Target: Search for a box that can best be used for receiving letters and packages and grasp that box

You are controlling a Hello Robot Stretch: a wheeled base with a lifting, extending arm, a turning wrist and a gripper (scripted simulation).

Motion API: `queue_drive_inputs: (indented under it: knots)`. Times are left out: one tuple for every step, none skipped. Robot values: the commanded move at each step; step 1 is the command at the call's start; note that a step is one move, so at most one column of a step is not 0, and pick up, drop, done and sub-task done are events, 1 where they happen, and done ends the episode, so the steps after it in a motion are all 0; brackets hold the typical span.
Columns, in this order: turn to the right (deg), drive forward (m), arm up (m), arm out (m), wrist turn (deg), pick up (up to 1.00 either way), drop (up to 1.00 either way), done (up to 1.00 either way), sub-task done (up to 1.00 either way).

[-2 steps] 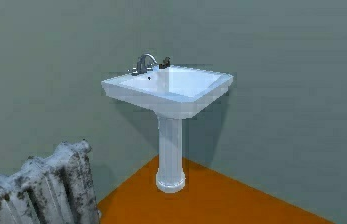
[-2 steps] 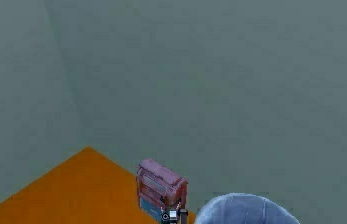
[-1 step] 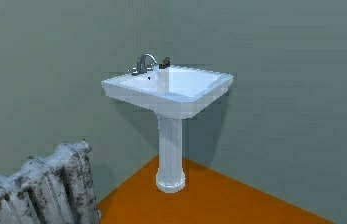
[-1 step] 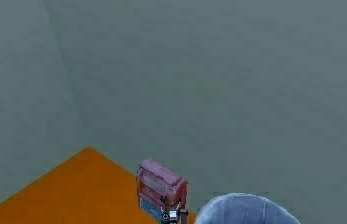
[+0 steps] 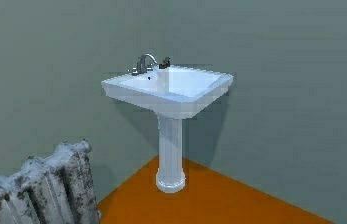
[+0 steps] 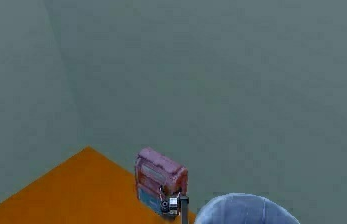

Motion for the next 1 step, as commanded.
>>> queue_drive_inputs:
  knots:
    - [0.0, 0.00, 0.00, 0.00, 0.0, 0.00, 0.00, 1.00, 0.00]
